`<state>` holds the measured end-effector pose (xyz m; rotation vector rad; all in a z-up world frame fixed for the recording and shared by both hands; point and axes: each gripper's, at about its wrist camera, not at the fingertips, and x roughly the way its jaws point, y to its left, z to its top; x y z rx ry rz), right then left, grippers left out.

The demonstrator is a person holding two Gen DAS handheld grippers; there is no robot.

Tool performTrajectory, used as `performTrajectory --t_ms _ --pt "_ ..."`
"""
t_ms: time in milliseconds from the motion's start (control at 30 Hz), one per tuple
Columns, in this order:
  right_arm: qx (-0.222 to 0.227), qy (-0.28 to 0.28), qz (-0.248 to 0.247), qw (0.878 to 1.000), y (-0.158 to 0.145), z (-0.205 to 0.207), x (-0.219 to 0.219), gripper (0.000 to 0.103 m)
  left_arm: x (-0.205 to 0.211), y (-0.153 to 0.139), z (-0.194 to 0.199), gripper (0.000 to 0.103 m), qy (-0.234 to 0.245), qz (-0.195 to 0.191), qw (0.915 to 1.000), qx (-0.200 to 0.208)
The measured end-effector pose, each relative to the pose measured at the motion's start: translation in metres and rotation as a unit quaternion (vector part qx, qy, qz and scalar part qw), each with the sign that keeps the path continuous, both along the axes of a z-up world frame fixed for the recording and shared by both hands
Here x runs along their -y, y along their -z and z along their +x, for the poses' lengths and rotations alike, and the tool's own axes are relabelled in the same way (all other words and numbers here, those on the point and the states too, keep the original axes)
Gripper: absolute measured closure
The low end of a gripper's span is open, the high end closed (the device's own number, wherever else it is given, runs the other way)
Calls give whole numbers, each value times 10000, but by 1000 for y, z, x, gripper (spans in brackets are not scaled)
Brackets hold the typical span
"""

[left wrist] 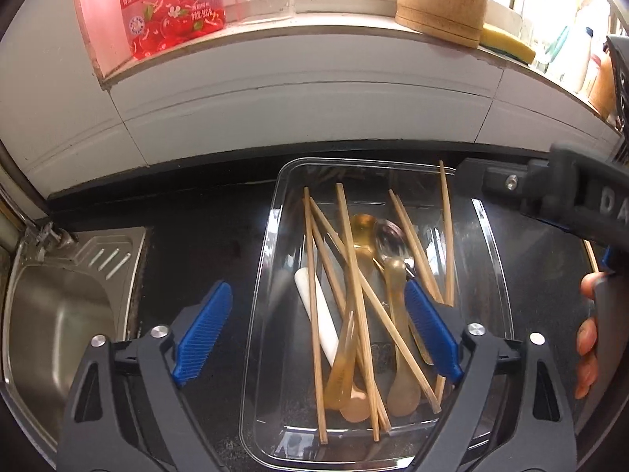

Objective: Organize utensils
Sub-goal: 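Move both open grippers back over the last two chopsticks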

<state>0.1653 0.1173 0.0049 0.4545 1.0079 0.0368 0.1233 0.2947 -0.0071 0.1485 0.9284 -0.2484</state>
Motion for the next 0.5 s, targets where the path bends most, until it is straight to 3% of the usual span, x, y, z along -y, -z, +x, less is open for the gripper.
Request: performTrajectory --t_ms 267,500 --pt "354 63 -50 9993 -21 -9 18 6 9 -15 -8 8 -77 -77 9998 144" --pt "512 443 -170 9976 -34 -26 72 6 62 -33 -17 6 241 -180 9990 336"
